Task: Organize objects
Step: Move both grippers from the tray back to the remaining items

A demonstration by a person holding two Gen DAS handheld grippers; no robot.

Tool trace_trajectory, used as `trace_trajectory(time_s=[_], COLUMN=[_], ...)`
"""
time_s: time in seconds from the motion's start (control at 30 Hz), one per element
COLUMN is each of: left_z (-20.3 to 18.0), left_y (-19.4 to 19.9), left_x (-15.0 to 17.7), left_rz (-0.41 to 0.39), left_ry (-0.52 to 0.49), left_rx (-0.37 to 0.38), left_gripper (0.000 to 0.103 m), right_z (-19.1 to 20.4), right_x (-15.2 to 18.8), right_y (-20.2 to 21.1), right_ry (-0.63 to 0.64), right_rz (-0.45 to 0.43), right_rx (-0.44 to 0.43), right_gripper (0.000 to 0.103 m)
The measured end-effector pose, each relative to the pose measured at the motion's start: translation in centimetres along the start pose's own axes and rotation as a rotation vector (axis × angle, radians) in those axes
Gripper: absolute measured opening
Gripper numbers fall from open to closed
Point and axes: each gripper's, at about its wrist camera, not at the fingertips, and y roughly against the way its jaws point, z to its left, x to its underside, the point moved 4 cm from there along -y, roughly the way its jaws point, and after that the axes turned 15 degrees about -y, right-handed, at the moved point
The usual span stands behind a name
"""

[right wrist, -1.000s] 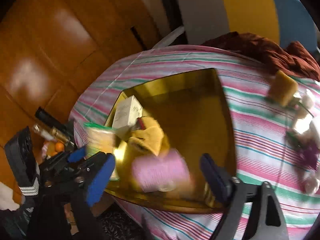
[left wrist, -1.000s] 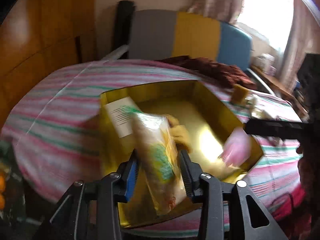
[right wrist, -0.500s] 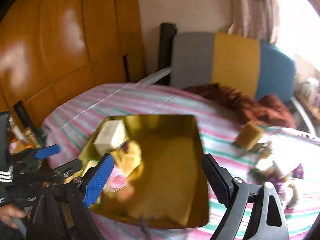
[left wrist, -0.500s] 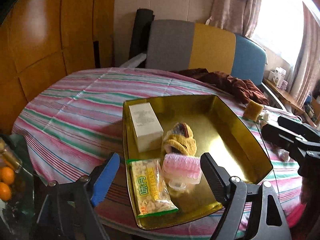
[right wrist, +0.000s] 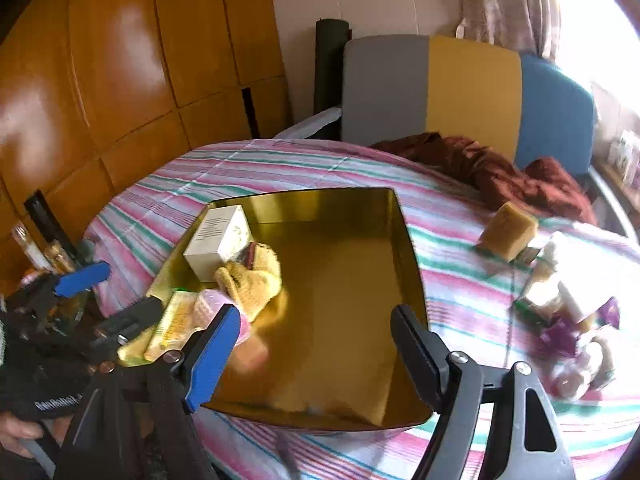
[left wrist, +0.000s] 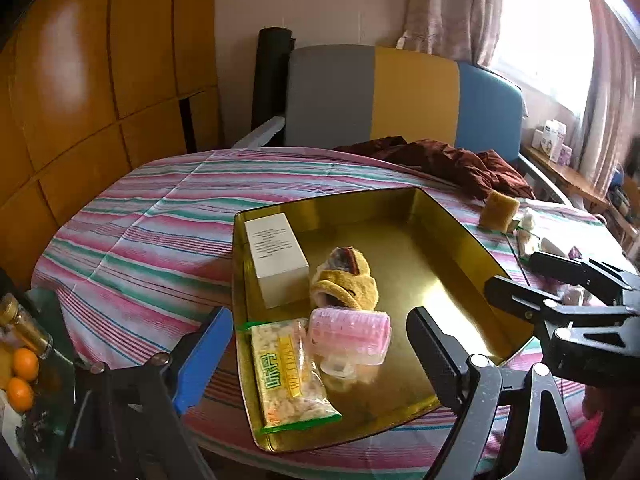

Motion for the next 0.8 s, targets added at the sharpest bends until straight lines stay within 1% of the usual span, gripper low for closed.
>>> trace_trajectory(time_s=[0.17, 0.23, 0.33, 0.5, 0.6, 0.8], left_z=[-0.7, -0.9, -1.3, -2.0, -2.6, -4.3], left_y=[-0.1, -0.1, 0.0, 0.1, 0.0, 0.0], left_x=[0.0, 0.0, -0.1, -0.6, -1.0, -1.7], left_rz=[0.003, 0.005, 0.003, -0.008, -0.012, -0.021], left_ry=[-0.017, -0.022, -0.032, -0.048, -0.051, -0.091], left_rx=[0.019, 0.019, 0.021, 0.049, 0.081, 0.127], left_gripper=[0.089, 0.089, 0.089, 0.089, 0.089, 0.089], right_z=[-0.6, -0.9, -1.6, -4.0, -6.4, -13.3], right_x=[0.1, 0.0, -0.4, -1.5, -2.4, -4.7], right_y=[-0.2, -0.1, 0.3, 1.0, 1.7, 4.1], right_ry=[-0.037, -0.043, -0.051, -0.078, -0.113, -0.206], right_rz=[0.039, 0.034, 0.016, -0.005, -0.015, -0.051], right_rx=[-0.058, -0.059, -0.053, 0.002, 0.048, 0.171], right_gripper=[0.087, 0.097, 0.099, 0.099, 0.099, 0.099])
